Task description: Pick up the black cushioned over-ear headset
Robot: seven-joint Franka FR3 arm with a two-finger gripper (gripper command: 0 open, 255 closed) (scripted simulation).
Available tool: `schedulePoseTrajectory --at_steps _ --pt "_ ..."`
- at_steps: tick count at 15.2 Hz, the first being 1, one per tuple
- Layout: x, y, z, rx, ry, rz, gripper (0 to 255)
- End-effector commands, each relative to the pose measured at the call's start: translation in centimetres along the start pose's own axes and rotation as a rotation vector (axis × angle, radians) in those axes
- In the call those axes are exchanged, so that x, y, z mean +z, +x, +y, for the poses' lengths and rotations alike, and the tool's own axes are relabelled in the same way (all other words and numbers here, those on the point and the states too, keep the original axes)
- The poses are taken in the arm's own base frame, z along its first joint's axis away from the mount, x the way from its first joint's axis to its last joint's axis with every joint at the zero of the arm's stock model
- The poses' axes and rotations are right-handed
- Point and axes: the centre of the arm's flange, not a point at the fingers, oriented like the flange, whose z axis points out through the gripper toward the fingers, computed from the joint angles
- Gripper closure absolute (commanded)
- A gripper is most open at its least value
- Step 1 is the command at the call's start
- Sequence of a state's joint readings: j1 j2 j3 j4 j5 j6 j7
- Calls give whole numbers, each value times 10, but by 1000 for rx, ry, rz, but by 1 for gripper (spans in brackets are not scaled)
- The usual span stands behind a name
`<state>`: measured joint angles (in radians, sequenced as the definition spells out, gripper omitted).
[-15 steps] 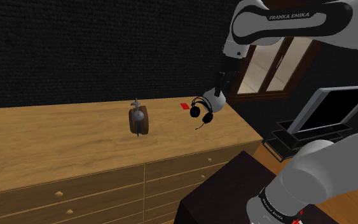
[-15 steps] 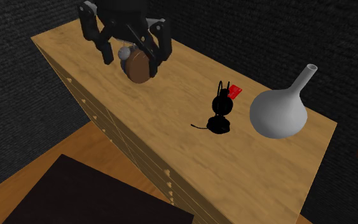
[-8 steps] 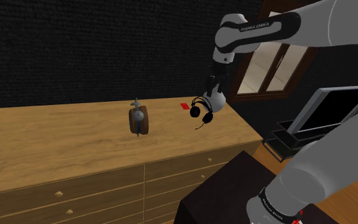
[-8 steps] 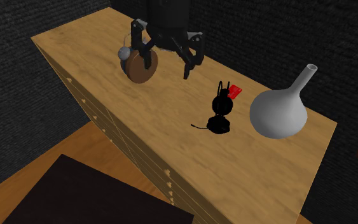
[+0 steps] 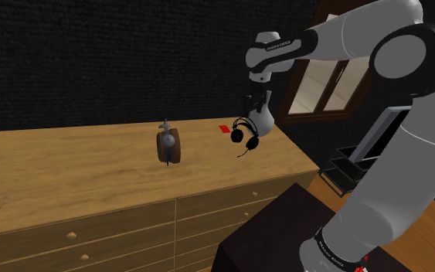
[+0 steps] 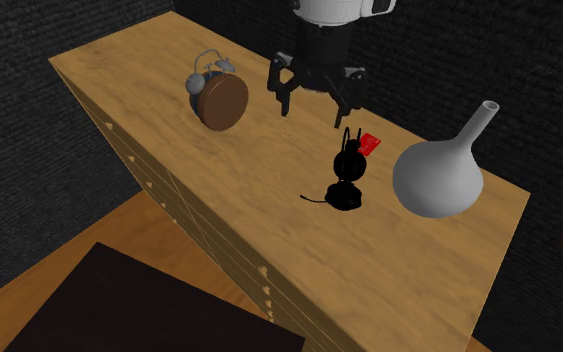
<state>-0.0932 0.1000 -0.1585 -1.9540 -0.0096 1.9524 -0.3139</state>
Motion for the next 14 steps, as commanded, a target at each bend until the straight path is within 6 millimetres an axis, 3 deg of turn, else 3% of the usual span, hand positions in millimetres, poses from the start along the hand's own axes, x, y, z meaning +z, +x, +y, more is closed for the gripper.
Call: schedulePoseTrajectory --at_steps 1,9,14 --pt "11 19 13 1 -9 -3 0" --pt "56 96 68 6 -42 -18 0" --pt "80 104 72 6 -44 -19 0"
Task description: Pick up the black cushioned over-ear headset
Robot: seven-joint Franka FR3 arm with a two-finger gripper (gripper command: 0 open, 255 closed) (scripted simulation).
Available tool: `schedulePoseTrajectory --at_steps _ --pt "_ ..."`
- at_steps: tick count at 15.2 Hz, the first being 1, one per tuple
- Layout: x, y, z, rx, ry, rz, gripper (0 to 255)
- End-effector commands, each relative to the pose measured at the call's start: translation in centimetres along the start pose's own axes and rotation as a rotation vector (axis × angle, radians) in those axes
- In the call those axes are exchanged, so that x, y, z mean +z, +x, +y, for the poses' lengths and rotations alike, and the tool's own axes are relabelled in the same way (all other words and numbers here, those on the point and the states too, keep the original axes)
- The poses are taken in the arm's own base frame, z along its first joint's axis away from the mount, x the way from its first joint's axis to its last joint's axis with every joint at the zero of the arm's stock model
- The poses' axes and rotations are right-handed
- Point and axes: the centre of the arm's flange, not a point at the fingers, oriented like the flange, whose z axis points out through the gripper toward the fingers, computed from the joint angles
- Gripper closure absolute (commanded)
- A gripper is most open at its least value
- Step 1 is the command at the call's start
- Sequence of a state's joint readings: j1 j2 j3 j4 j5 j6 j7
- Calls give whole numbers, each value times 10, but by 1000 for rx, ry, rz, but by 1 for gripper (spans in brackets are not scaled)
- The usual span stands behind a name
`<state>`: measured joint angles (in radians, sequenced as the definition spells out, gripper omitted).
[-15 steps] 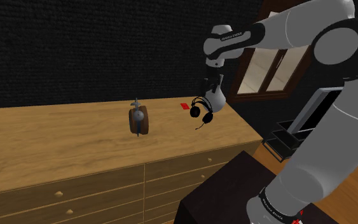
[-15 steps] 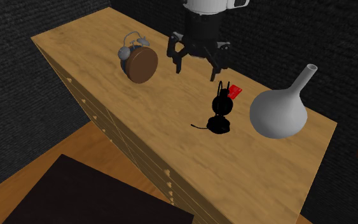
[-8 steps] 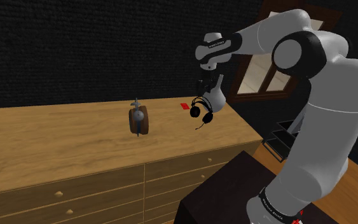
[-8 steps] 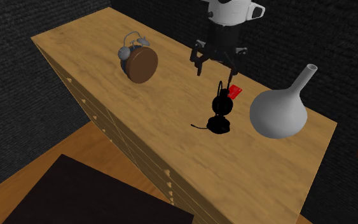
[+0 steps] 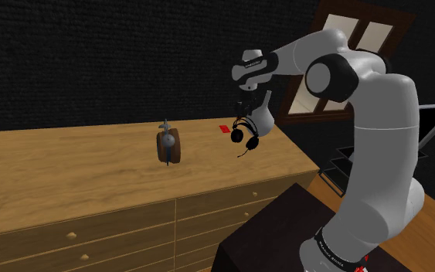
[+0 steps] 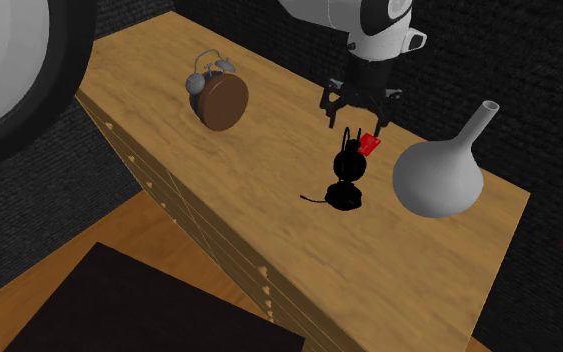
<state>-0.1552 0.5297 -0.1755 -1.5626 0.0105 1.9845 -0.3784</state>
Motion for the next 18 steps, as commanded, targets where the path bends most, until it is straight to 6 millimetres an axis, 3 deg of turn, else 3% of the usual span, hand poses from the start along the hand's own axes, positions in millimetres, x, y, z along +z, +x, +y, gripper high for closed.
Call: schedulePoseTrajectory --at_steps 1,5,6,15,18 --pt "10 2 0 0 0 0 0" --pt "23 4 0 0 0 0 0" --pt "23 4 0 0 0 0 255" --pt "23 4 0 0 0 0 255" --pt "8 2 0 0 0 0 255"
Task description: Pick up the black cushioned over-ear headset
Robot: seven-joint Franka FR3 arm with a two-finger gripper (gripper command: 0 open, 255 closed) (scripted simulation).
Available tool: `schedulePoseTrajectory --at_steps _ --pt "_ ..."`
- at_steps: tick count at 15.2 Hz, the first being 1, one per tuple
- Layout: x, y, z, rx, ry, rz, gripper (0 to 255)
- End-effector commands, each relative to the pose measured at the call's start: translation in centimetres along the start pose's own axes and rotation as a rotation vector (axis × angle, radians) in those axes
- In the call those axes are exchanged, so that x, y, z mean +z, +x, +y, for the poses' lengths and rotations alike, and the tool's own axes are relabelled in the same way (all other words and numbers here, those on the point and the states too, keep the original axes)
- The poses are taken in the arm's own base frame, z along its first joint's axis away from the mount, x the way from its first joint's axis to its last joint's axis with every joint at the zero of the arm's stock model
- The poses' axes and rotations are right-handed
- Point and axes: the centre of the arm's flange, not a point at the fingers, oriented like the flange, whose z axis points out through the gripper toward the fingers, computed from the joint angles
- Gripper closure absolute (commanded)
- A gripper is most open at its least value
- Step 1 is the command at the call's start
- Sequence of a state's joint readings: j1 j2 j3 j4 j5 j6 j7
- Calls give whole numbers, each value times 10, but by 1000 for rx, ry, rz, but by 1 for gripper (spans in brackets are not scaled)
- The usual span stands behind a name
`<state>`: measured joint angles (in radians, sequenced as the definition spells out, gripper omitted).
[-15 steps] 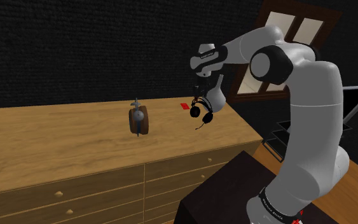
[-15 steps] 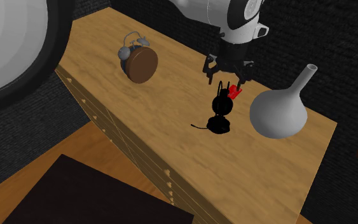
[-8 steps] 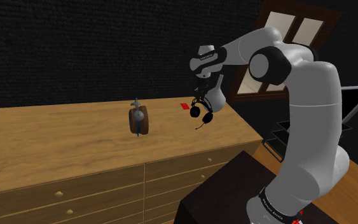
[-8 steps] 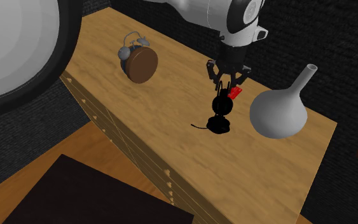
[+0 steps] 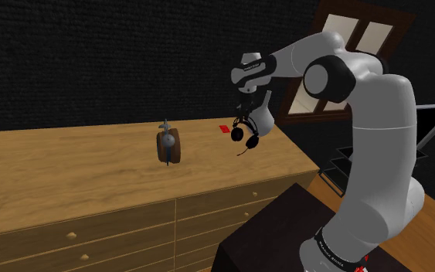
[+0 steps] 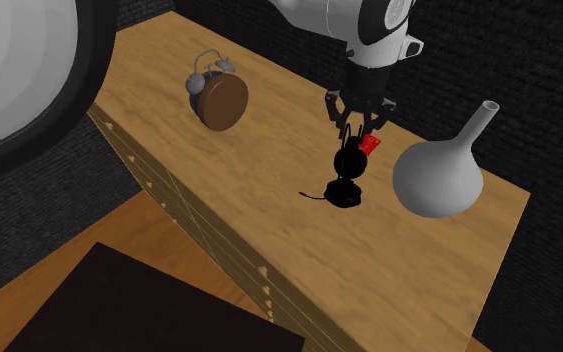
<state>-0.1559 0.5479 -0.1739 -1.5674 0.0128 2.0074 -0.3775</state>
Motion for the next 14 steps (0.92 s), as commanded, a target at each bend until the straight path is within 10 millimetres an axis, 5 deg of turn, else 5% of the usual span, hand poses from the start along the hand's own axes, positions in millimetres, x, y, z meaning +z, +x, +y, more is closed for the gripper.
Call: schedulePoseTrajectory --at_steps 1,14 --pt "-10 -2 1 0 0 0 255" --pt "-69 -9 3 0 0 0 255"
